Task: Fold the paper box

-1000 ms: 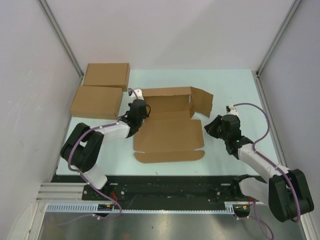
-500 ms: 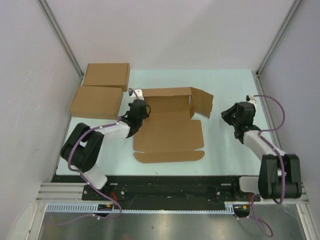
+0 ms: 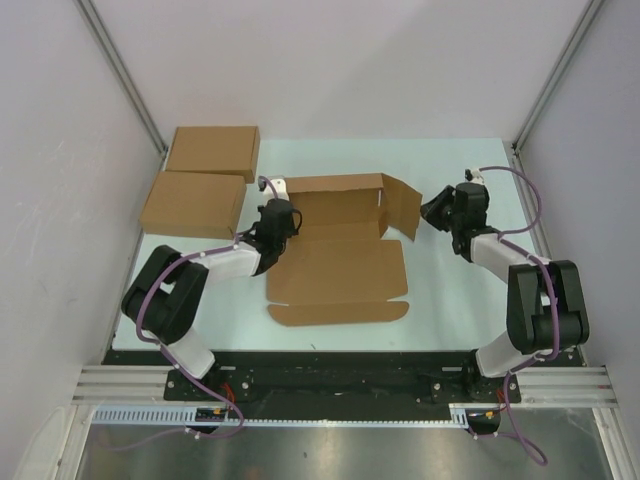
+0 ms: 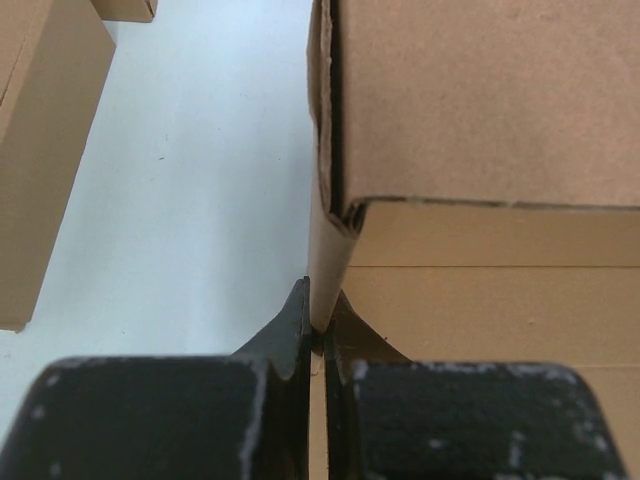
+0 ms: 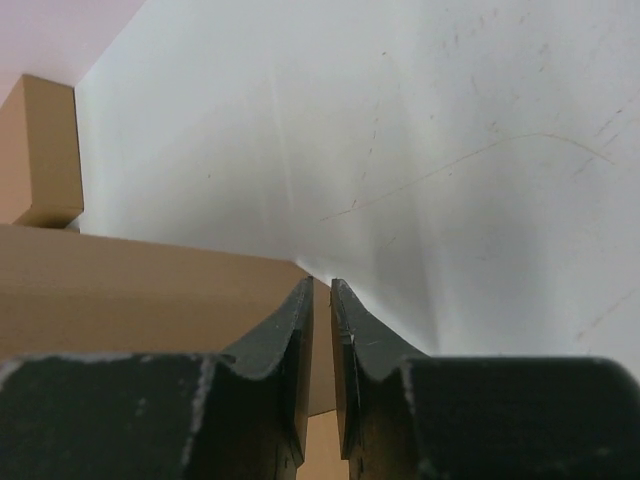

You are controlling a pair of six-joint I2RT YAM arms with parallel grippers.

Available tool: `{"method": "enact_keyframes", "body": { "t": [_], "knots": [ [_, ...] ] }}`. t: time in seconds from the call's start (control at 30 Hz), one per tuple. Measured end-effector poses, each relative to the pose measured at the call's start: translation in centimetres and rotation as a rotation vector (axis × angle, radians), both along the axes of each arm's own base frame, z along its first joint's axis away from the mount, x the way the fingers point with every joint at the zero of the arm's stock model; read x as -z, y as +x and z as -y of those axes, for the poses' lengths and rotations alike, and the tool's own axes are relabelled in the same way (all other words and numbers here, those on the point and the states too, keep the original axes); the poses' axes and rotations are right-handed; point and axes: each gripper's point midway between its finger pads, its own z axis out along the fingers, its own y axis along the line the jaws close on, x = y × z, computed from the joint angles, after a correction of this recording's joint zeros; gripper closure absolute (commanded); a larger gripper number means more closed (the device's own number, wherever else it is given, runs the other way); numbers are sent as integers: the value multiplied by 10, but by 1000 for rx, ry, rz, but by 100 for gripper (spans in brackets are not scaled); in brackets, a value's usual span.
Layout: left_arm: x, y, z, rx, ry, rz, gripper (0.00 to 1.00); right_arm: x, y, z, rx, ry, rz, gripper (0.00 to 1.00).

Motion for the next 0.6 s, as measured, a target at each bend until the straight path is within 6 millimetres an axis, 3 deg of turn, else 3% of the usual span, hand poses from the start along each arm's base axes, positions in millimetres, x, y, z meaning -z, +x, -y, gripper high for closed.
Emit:
{"method": "enact_keyframes", "body": {
  "t": [0.13, 0.33, 0.6],
  "knots": [
    [0, 0, -1, -3, 2, 1, 100, 0, -2, -7, -30, -13, 4, 80],
    [-1, 3, 1, 0, 12, -4, 100, -3, -8, -1, -20, -79, 3, 64],
    [-1, 11, 6, 7, 32, -24, 100, -78, -34, 14, 32, -241, 213, 45]
  ]
}}
